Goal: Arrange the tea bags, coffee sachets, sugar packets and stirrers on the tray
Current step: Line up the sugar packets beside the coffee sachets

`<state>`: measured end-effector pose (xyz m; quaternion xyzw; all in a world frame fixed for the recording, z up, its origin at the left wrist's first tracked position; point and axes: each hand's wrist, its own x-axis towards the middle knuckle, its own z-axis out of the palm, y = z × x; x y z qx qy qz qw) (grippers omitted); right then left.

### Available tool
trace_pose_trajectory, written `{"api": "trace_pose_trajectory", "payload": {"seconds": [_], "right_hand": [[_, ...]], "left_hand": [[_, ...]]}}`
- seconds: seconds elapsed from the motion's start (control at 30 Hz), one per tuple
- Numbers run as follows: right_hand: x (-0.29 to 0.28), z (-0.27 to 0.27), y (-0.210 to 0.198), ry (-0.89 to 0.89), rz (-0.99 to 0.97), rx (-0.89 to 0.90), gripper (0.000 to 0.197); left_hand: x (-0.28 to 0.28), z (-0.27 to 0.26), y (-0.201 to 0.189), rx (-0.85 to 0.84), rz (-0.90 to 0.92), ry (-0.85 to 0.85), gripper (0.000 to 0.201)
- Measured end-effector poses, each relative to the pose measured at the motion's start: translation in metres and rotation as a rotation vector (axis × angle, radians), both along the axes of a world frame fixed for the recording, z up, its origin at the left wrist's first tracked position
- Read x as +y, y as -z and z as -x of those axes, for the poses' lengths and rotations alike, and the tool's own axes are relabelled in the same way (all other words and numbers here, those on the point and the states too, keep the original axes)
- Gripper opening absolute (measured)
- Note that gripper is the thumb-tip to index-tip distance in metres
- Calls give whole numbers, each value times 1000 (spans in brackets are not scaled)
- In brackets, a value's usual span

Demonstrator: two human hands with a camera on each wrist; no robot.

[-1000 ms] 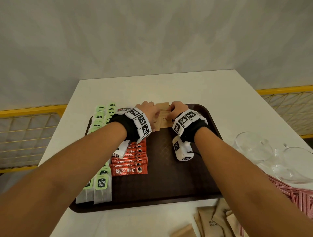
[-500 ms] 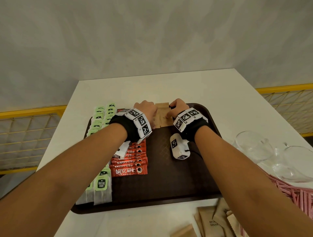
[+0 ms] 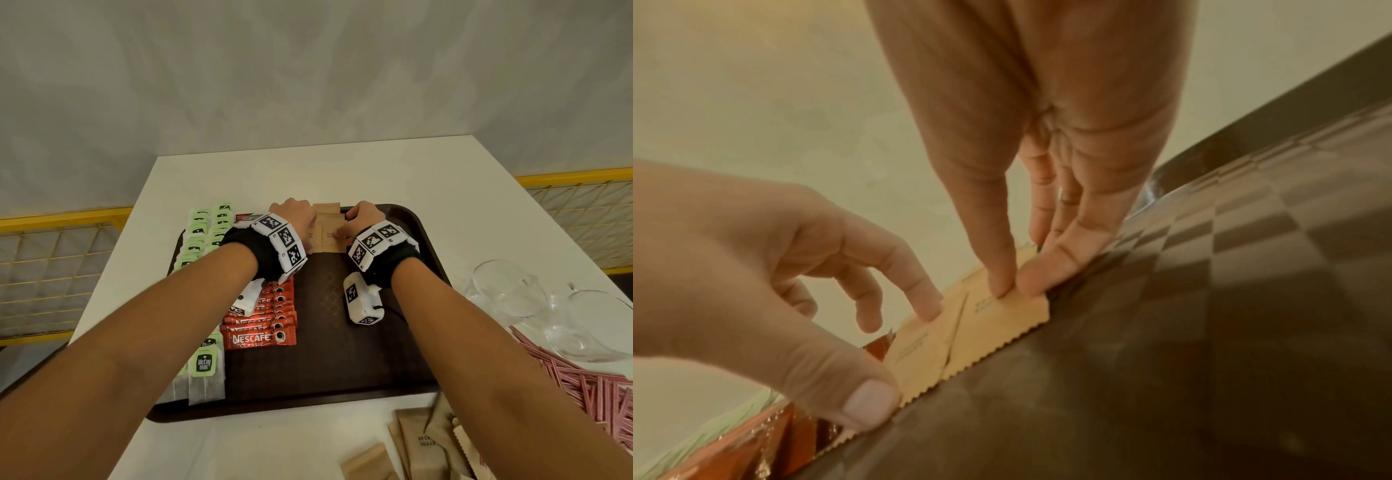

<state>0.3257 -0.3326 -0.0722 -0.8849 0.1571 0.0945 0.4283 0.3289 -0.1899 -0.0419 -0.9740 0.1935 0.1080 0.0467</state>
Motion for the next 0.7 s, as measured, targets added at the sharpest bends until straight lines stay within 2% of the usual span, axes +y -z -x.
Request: {"api": "trace_pose_trajectory", "payload": {"seconds": [0.13, 0.27, 0.43, 0.6, 0.7], "right_hand": [[1, 3, 0, 27, -23, -4, 33], [0, 12, -4, 51, -17, -64, 32], [-1, 46, -30, 48, -81, -212, 29], [12, 118, -63, -182, -159, -150, 20], [33, 175, -74, -395, -201, -59, 18]], "left_hand": [[1, 1, -2, -1, 19, -7, 53], [5, 6, -15, -8, 117, -49, 51], [16, 42, -44, -52, 364, -102, 41], [34, 117, -63, 7, 588, -85, 36], [48, 174, -60, 141, 566, -43, 29]]}}
